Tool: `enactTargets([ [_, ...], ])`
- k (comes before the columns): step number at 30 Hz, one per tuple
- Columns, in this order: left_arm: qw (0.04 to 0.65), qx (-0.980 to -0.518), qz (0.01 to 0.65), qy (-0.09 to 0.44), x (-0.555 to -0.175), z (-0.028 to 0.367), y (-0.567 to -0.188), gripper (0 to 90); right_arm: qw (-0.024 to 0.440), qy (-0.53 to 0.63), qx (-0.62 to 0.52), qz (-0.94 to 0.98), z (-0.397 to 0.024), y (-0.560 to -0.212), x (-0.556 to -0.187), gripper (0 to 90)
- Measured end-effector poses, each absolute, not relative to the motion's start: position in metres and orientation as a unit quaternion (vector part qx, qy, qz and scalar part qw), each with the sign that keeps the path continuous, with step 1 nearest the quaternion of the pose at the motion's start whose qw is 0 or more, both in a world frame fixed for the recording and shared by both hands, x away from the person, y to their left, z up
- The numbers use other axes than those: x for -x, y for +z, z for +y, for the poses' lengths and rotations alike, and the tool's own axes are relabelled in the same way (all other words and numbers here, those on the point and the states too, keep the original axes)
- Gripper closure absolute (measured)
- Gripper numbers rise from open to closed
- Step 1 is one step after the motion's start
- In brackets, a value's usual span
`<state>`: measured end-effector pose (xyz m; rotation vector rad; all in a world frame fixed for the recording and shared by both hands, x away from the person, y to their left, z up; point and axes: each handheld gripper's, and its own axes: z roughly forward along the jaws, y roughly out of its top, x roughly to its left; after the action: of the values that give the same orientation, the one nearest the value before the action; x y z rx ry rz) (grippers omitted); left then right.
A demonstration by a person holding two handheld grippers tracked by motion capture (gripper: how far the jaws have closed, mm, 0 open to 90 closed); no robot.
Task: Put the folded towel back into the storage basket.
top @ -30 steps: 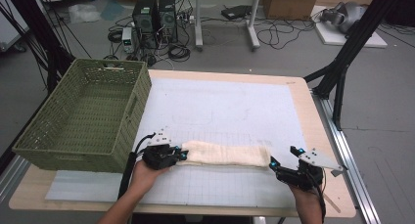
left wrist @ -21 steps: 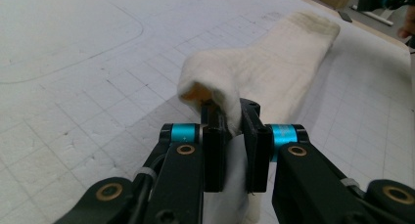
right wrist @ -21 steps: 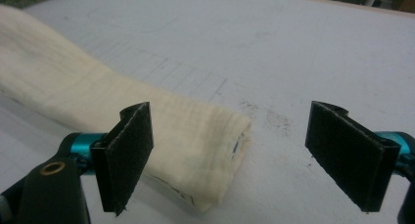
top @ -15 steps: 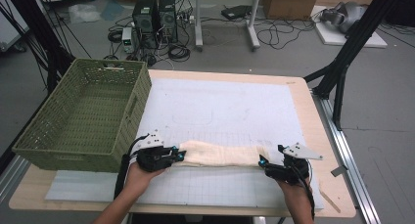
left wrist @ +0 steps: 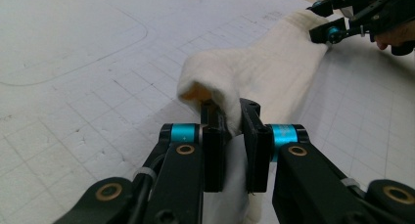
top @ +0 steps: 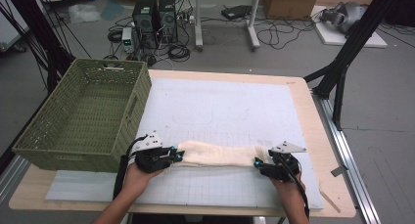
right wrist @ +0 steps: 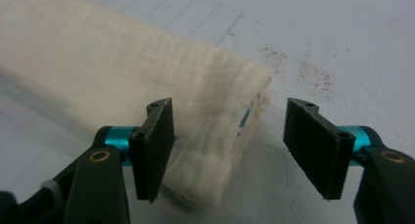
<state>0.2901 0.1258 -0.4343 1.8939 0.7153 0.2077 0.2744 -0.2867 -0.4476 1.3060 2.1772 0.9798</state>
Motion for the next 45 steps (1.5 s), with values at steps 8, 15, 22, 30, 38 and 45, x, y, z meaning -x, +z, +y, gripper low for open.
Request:
enactTargets([
  [8, 0.52, -0.797, 0.291, 0.096, -0.288, 0.125, -0.434, 80.9, 0.16, 0.382, -0.474, 0.778, -0.289, -0.449, -0.273, 64.4],
  [15, 0.519, -0.799, 0.286, 0.1, -0.287, 0.124, -0.434, 80.9, 0.143, 0.384, -0.481, 0.775, -0.288, -0.448, -0.273, 80.3],
  [22, 0.529, -0.793, 0.284, 0.106, -0.286, 0.127, -0.431, 80.9, 0.162, 0.381, -0.45, 0.792, -0.286, -0.445, -0.272, 81.2],
  [30, 0.558, -0.772, 0.28, 0.121, -0.285, 0.136, -0.421, 81.0, 0.203, 0.426, -0.387, 0.792, -0.289, -0.431, -0.265, 81.1],
  [38, 0.572, -0.765, 0.268, 0.129, -0.28, 0.139, -0.412, 80.9, 0.212, 0.445, -0.374, 0.785, -0.291, -0.427, -0.267, 80.9],
  [45, 0.578, -0.757, 0.271, 0.141, -0.275, 0.147, -0.404, 81.0, 0.224, 0.462, -0.36, 0.779, -0.287, -0.421, -0.268, 80.9],
])
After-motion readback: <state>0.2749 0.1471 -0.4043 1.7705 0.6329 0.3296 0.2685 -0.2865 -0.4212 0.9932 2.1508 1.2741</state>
